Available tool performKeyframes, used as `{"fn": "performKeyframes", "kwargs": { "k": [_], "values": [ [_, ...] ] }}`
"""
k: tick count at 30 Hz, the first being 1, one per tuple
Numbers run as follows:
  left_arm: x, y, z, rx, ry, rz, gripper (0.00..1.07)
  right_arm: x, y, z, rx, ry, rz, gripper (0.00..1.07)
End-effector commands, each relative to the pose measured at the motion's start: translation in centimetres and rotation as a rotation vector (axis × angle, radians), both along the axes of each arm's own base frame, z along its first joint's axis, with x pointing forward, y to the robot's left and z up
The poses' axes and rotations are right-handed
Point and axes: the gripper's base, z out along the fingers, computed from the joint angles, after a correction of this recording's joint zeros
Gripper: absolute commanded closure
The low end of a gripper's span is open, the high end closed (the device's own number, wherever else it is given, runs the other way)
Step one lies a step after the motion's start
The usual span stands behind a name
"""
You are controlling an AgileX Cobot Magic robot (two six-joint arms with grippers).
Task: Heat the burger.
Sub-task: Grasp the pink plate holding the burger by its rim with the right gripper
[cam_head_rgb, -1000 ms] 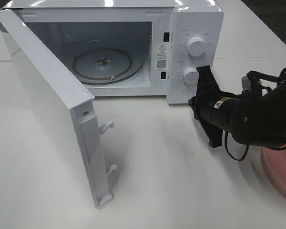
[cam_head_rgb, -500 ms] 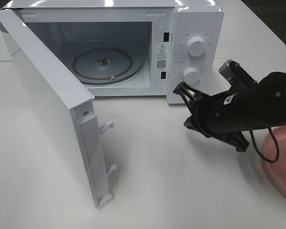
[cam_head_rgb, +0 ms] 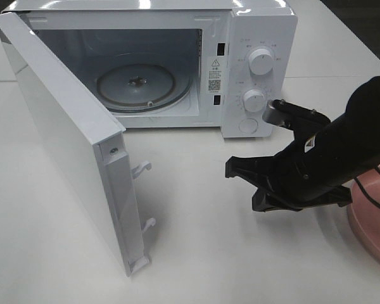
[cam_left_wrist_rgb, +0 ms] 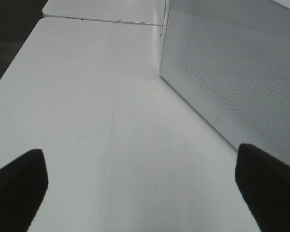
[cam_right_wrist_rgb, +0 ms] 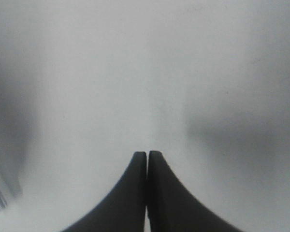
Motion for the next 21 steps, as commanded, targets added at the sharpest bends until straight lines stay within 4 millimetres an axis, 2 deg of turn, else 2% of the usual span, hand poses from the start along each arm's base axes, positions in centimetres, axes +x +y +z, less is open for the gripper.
{"fn": "performKeyframes", "kwargs": {
  "k": [1, 10, 17, 20, 21],
  "values": [
    [-0.3, -0.1, 0.0, -0.005, -0.024, -0.002, 0.09, -0.2, -0.3, 0.9, -0.098, 0.049, 0.134, 1.07],
    [-0.3, -0.1, 0.0, -0.005, -0.024, -0.002, 0.09, -0.6, -1.1, 1.5, -0.247, 0.159, 0.272, 1.04],
    [-0.3, -0.1, 0.0, -0.005, -0.024, -0.002, 0.09, -1.3, -1.5, 1.5, -0.290, 0.227, 0.343, 1.03],
    [-0.3, -0.1, 0.0, -0.005, -0.024, -0.002, 0.09, -1.5, -1.9, 1.8, -0.324, 0.227, 0.366, 1.02],
    [-0.3, -0.1, 0.0, -0.005, -0.024, -0.002, 0.09, -1.3, -2.6, 2.5, -0.328, 0.207, 0.348, 1.01]
  ]
}}
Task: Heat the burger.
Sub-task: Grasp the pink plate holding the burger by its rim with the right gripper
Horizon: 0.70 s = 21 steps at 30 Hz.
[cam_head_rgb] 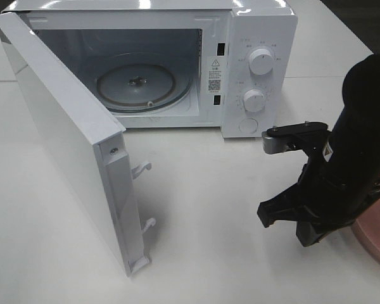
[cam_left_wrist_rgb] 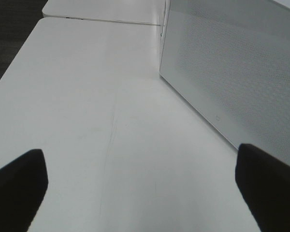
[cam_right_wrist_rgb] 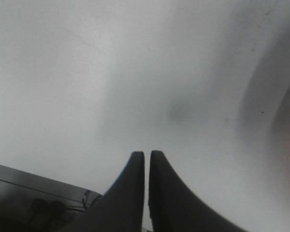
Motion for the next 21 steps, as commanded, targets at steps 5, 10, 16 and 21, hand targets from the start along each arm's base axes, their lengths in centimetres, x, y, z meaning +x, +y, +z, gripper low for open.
{"fn": "performKeyframes", "kwargs": {
  "k": [5, 10, 16, 21],
  "values": [
    [-0.3, -0.1, 0.0, -0.005, -0.024, -0.002, 0.09, 0.3, -2.8, 3.0, -0.021, -0.102, -0.024, 1.00],
    [-0.3, -0.1, 0.0, -0.005, -0.024, -0.002, 0.09, 0.3, -5.2, 4.2, -0.064, -0.121, -0.089, 0.97],
    [-0.3, -0.1, 0.0, -0.005, -0.024, -0.002, 0.09, 0.6, -7.5, 4.3, -0.117, -0.123, -0.156, 0.83],
    [-0.3, -0.1, 0.0, -0.005, -0.024, -0.002, 0.09, 1.0, -8.2, 4.3, -0.129, -0.148, -0.167, 0.47]
  ]
}}
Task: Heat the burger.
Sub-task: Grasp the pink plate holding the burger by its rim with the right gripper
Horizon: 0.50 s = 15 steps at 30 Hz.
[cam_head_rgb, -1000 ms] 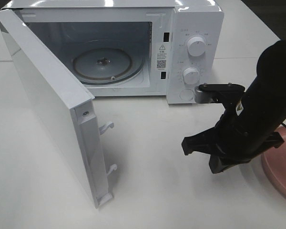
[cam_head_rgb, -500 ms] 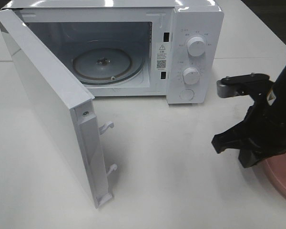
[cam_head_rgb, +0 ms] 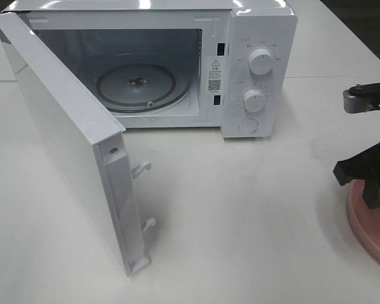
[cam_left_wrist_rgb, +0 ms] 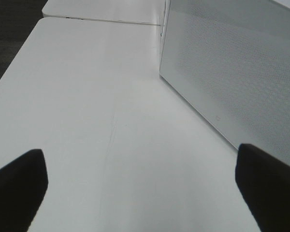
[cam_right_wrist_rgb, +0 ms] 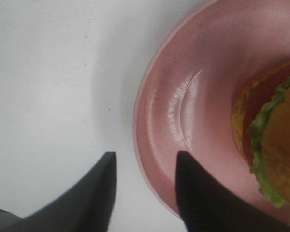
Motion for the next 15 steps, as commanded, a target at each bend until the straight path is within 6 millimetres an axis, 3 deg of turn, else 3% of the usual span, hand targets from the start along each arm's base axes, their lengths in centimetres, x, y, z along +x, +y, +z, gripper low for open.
{"fn": "performKeyframes", "kwargs": {
  "k": [1, 3, 6, 15],
  "values": [
    [-0.3, -0.1, 0.0, -0.005, -0.024, -0.002, 0.09, 0.2, -0.4, 0.2, -0.012, -0.020, -0.005, 0.47],
    [-0.3, -0.1, 0.0, -0.005, -0.024, -0.002, 0.09, 0.5, -0.5, 0.2, -0.018, -0.050, 0.006, 0.16],
    [-0.3, -0.1, 0.0, -0.005, -0.024, -0.002, 0.09, 0.6, -0.5, 0.1, -0.015, -0.056, 0.008, 0.08],
    [-0.3, -0.1, 0.0, -0.005, -0.024, -0.002, 0.09, 1.5, -0.2, -2.5, -0.026, 0.029, -0.021, 0.13]
  ]
}}
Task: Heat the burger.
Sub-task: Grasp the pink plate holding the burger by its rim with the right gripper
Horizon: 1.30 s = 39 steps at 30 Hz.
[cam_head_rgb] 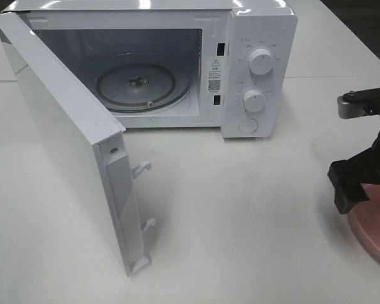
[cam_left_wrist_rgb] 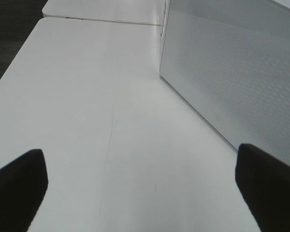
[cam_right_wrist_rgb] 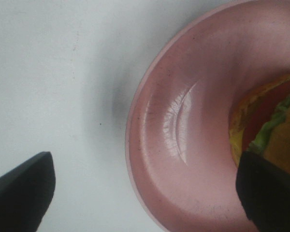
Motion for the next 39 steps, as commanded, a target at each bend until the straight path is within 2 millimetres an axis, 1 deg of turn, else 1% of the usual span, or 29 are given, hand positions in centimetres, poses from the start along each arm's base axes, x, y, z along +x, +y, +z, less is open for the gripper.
{"fn": "performKeyframes", "kwargs": {
  "k": [1, 2, 4, 7, 9, 10, 14, 15, 17, 25, 27, 30, 31, 32, 33, 34, 35, 36, 37, 38, 39],
  "values": [
    [-0.3, -0.1, 0.0, -0.005, -0.024, -0.002, 0.09, 0.7, 0.0, -1.5, -0.007, 0.031, -0.020, 0.14],
    [-0.3, -0.1, 0.0, -0.005, -0.024, -0.002, 0.09, 0.7, 0.0, -1.5, -0.007, 0.031, -0.020, 0.14],
    [-0.3, -0.1, 0.0, -0.005, -0.024, -0.002, 0.09, 1.1, 0.1, -2.5, -0.006, 0.043, -0.020, 0.15],
    [-0.3, -0.1, 0.0, -0.005, -0.024, -0.002, 0.09, 1.4, 0.2, -3.0, -0.003, 0.044, -0.026, 0.16],
    [-0.3, -0.1, 0.0, -0.005, -0.024, -0.002, 0.09, 1.8, 0.3, -3.9, 0.001, 0.046, -0.026, 0.17],
    [-0.3, -0.1, 0.0, -0.005, -0.024, -0.002, 0.09, 1.8, 0.3, -3.9, 0.001, 0.046, -0.026, 0.17],
    [-0.3, -0.1, 0.0, -0.005, -0.024, -0.002, 0.09, 2.2, 0.5, -5.1, 0.003, 0.052, -0.019, 0.18],
    [-0.3, -0.1, 0.0, -0.005, -0.024, -0.002, 0.09, 2.2, 0.5, -5.1, 0.003, 0.052, -0.019, 0.18],
    [-0.3, -0.1, 0.0, -0.005, -0.024, -0.002, 0.09, 2.5, 0.5, -6.0, 0.000, 0.063, -0.011, 0.19],
    [-0.3, -0.1, 0.0, -0.005, -0.024, -0.002, 0.09, 2.9, 0.5, -7.4, -0.021, 0.073, 0.013, 0.20],
    [-0.3, -0.1, 0.0, -0.005, -0.024, -0.002, 0.09, 2.9, 0.5, -8.0, -0.024, 0.090, 0.015, 0.21],
    [-0.3, -0.1, 0.0, -0.005, -0.024, -0.002, 0.09, 2.9, 0.5, -8.3, -0.027, 0.100, 0.017, 0.22],
    [-0.3, -0.1, 0.0, -0.005, -0.024, -0.002, 0.09, 2.9, 0.5, -8.4, -0.027, 0.103, 0.017, 0.24],
    [-0.3, -0.1, 0.0, -0.005, -0.024, -0.002, 0.09, 2.9, 0.5, -8.4, -0.028, 0.102, 0.018, 0.28],
    [-0.3, -0.1, 0.0, -0.005, -0.024, -0.002, 0.09, 2.9, 0.5, -8.4, -0.028, 0.102, 0.018, 0.28],
    [-0.3, -0.1, 0.0, -0.005, -0.024, -0.002, 0.09, 2.9, 0.4, -8.4, -0.031, 0.109, 0.015, 0.35],
    [-0.3, -0.1, 0.0, -0.005, -0.024, -0.002, 0.09, 2.8, 0.4, -8.4, -0.034, 0.115, 0.006, 0.39],
    [-0.3, -0.1, 0.0, -0.005, -0.024, -0.002, 0.09, 2.8, 0.4, -8.4, -0.034, 0.115, 0.006, 0.39],
    [-0.3, -0.1, 0.0, -0.005, -0.024, -0.002, 0.09, 2.7, 0.4, -8.4, -0.037, 0.124, -0.004, 0.48],
    [-0.3, -0.1, 0.0, -0.005, -0.024, -0.002, 0.09, 2.7, 0.4, -8.4, -0.038, 0.126, -0.007, 0.53],
    [-0.3, -0.1, 0.0, -0.005, -0.024, -0.002, 0.09, 2.7, 0.4, -8.4, -0.038, 0.126, -0.007, 0.53]
  ]
}}
